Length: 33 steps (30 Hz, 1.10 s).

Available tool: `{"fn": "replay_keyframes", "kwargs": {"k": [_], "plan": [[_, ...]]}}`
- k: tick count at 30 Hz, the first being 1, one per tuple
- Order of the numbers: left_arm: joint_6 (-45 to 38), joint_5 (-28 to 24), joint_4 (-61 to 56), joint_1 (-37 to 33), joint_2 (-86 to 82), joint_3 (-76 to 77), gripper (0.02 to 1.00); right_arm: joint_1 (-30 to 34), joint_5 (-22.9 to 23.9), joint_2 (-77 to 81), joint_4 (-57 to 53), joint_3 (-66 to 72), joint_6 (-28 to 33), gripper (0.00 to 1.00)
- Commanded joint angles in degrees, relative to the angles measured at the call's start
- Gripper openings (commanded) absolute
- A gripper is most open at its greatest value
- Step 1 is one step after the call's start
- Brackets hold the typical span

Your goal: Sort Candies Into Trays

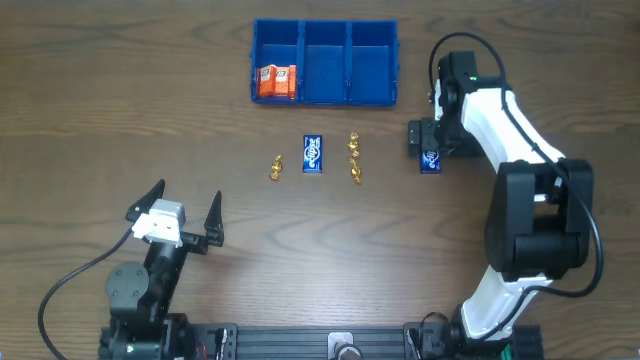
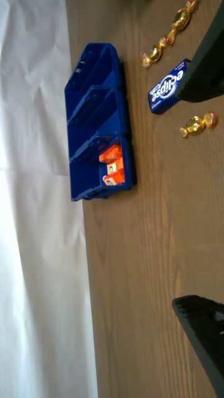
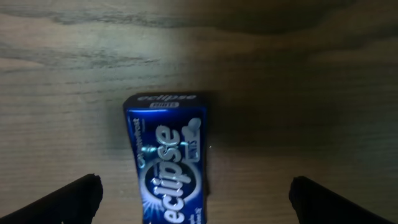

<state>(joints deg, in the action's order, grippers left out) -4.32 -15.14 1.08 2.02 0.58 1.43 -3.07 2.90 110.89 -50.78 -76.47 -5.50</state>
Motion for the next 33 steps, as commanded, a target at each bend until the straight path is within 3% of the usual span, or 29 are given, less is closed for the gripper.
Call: {"fn": "replay_keyframes", "kwargs": {"k": [1,11,13,18,25,33], "plan": [[0.48,-1.42,1.84,-0.22,-0.42,-1.16,1.000,-0.96,2.21,2.19,0.90,-0.76,1.03,1.000],[0.48,-1.42,1.86,-0.22,-0.42,-1.16,0.998,-1.79,1.97,4.55,1.51,-0.76,1.03,0.985],[0.48,-1.42,1.84,-0.24,-0.42,-1.16,0.998,-1.79,1.88,4.55,1.51,-0.76,0.96,0.901],[0.48,-1.42,1.84,-0.22,-0.42,-1.16,0.998,-1.79,0.85,4.55,1.49,-0.74,0.57,0.575],[0.48,-1.42,1.84,-0.24,-0.42,-1.16,0.998,-1.79,-2.16,4.55,1.75,-0.74,0.37,0.417],[0.48,-1.42,1.84,-0.22,-0.42,-1.16,0.998,-1.79,-2.16,4.55,1.88,-0.76,-0.48,0.242]]}}
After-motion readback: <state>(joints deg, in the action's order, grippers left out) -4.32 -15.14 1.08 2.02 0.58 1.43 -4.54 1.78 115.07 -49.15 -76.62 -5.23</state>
